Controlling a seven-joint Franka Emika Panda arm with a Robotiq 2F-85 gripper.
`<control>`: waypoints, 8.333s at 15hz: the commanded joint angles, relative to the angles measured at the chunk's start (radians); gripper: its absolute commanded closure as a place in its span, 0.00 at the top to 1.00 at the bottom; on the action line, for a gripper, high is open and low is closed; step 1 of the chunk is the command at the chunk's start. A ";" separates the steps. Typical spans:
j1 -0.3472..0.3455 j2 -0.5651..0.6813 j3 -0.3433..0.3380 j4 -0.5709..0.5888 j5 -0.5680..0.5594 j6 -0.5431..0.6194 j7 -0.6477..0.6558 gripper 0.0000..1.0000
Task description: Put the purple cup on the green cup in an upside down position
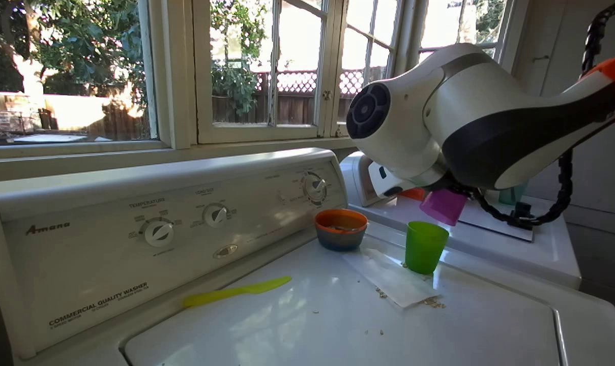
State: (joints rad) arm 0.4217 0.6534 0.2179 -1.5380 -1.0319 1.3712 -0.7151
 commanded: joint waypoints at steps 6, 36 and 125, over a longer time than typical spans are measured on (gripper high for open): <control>0.045 0.062 0.017 0.041 -0.129 -0.088 -0.055 0.44; 0.119 0.141 0.029 0.033 -0.330 -0.161 -0.119 0.44; 0.144 0.173 0.029 -0.015 -0.445 -0.323 -0.049 0.44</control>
State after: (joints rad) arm 0.5760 0.8396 0.2298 -1.5332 -1.4951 1.0776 -0.7682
